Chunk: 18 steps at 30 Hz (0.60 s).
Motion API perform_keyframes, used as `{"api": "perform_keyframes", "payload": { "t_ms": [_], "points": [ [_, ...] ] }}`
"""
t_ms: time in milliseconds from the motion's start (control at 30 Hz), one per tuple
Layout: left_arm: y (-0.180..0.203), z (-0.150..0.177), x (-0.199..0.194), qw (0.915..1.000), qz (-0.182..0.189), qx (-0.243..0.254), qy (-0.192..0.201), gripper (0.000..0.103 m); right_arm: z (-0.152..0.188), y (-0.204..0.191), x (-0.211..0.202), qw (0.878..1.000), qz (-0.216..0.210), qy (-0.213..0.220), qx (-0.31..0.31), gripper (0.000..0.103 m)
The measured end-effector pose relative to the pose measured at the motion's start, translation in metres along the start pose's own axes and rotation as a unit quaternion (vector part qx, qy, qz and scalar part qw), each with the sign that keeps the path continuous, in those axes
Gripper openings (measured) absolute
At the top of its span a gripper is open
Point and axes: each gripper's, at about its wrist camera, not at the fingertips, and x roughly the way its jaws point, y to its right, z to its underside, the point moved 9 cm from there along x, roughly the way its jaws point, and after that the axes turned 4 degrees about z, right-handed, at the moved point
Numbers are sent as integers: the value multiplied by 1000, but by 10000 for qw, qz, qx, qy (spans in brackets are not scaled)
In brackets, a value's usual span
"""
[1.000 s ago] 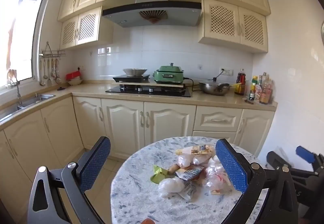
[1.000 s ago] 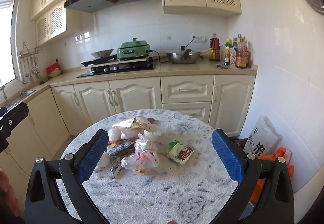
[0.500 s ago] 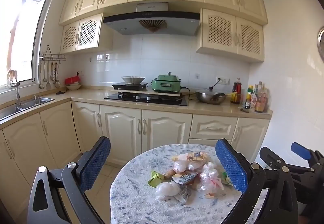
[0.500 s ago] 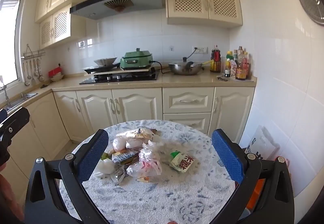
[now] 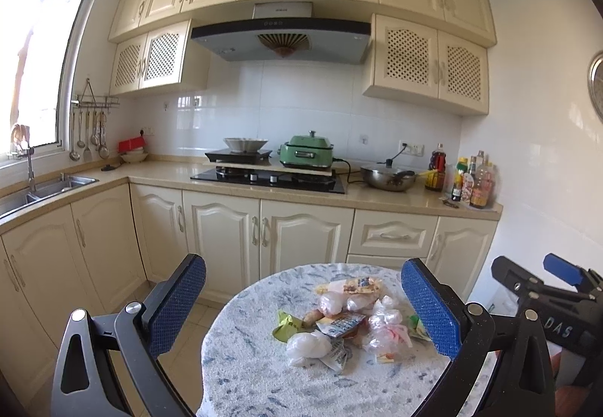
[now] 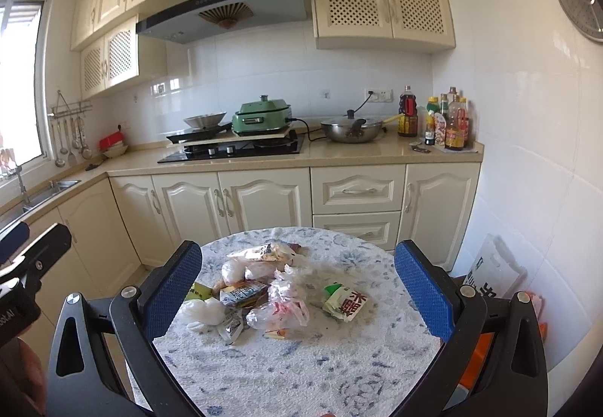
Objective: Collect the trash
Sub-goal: 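Move both tools toward the pile of trash on the table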
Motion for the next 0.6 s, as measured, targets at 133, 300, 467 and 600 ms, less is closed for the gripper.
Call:
{"api": "perform_keyframes", "payload": {
  "t_ms": [133, 300, 467, 600],
  "points": [
    [-5, 6, 12, 9999, -24, 21, -110, 102, 4, 0, 10, 9999, -12, -107, -60, 103],
    [-11, 18, 35, 9993, -48, 8, -379, 102, 16, 4, 31, 9993, -5, -368, -71, 103],
    [-15, 29, 66, 9978, -122, 47, -656, 102, 30, -3, 58, 9978, -58, -625, -205, 103],
    [-19, 42, 93, 9955, -143, 23, -941, 102, 49, -8, 84, 9953, -119, -920, -264, 103]
  ]
}}
